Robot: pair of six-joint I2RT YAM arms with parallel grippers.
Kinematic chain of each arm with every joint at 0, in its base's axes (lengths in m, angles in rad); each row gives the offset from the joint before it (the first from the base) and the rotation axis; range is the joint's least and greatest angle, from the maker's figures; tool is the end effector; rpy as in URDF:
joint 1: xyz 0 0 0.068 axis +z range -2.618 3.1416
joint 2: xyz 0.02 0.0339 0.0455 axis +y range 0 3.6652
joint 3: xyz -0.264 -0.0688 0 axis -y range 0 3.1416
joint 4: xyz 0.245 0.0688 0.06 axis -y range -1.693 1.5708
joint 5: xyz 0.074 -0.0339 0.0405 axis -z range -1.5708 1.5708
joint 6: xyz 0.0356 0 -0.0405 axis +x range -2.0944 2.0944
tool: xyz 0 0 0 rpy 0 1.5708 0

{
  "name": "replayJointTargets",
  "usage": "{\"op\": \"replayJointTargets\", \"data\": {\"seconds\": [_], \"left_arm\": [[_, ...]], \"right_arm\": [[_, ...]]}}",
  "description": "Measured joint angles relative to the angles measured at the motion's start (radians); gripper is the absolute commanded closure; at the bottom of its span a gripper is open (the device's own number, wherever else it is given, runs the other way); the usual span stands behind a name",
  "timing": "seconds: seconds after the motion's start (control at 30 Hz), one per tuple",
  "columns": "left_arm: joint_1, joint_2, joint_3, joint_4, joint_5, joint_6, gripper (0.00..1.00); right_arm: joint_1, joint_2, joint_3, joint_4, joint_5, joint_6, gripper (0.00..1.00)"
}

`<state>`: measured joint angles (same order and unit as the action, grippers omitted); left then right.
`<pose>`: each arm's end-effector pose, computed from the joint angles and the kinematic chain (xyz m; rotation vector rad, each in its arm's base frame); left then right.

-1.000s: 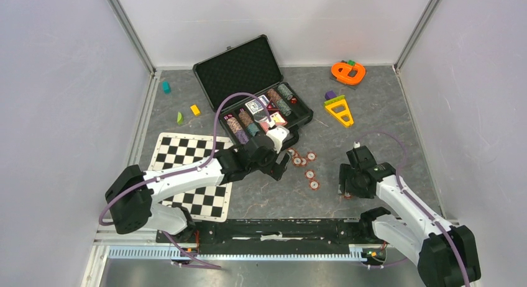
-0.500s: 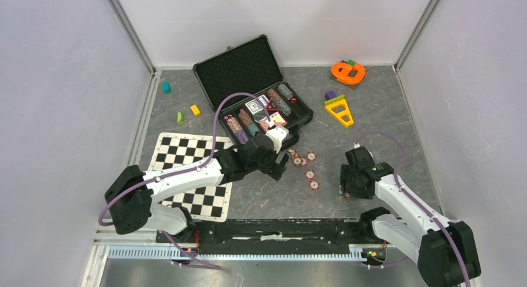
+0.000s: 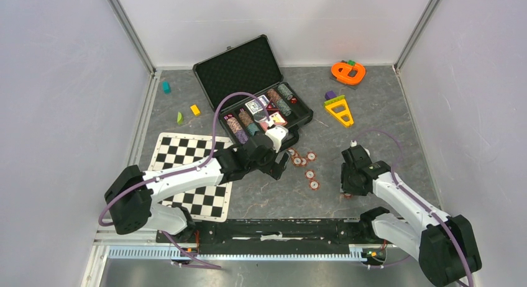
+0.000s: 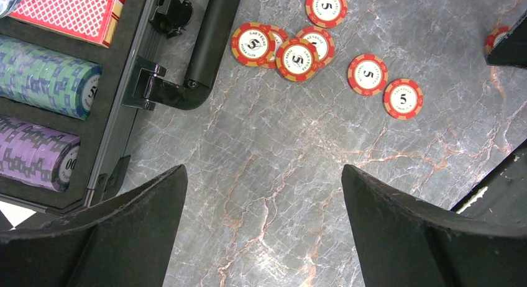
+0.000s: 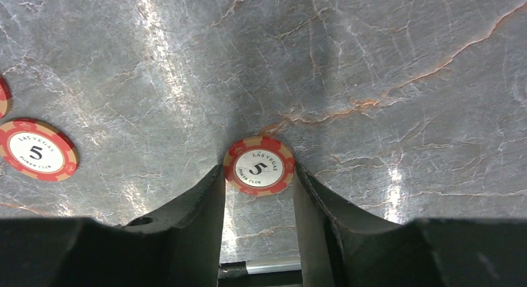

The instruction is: Pack up texas hold em set

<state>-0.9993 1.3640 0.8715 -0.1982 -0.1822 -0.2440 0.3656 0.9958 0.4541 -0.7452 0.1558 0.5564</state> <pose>0.1645 -0.2439 0.2395 0.7518 2.1621 -0.4573 0.1401 0.0477 0.1553 0.2998 2.8030 -0.0179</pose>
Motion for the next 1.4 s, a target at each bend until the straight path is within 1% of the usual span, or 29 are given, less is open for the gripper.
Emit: {"op": "replayJointTargets", "data": {"seconds": [0.23, 0.53, 0.57, 0.6, 0.63, 0.8, 0.87, 1.03, 1.23, 1.4], "left_arm": [[0.002, -0.010, -0.005, 0.000, 0.000, 0.000, 0.00], [0.008, -0.042, -0.011, -0.001, 0.000, 0.000, 0.00], [0.010, -0.045, -0.011, -0.001, 0.000, 0.000, 0.00], [0.011, -0.047, -0.011, -0.001, 0.000, 0.000, 0.00], [0.012, -0.048, -0.011, -0.001, 0.000, 0.000, 0.00], [0.016, -0.051, -0.018, -0.001, 0.000, 0.000, 0.00], [0.018, -0.052, -0.027, -0.001, 0.001, 0.000, 0.00], [0.018, -0.053, -0.039, 0.000, 0.011, -0.009, 0.00], [0.018, -0.063, -0.056, -0.002, 0.011, -0.011, 0.00], [0.018, -0.088, -0.061, -0.003, 0.008, -0.011, 0.00]], "right_arm": [[0.001, 0.001, 0.014, -0.012, 0.005, 0.000, 0.58], [0.001, 0.000, 0.055, -0.003, -0.003, -0.004, 0.58], [0.001, 0.000, 0.055, -0.002, -0.008, -0.003, 0.56], [0.001, 0.000, 0.055, 0.003, -0.018, -0.003, 0.52], [0.001, 0.002, 0.055, 0.008, -0.023, -0.003, 0.46], [0.013, 0.039, 0.055, 0.032, -0.051, -0.017, 0.24], [0.024, 0.042, 0.055, 0.040, -0.066, -0.026, 0.20], [0.114, 0.056, 0.095, 0.059, -0.077, -0.037, 0.20], [0.239, 0.156, 0.144, 0.092, -0.061, -0.037, 0.24], [0.282, 0.213, 0.144, 0.105, -0.049, -0.031, 0.28]]}}
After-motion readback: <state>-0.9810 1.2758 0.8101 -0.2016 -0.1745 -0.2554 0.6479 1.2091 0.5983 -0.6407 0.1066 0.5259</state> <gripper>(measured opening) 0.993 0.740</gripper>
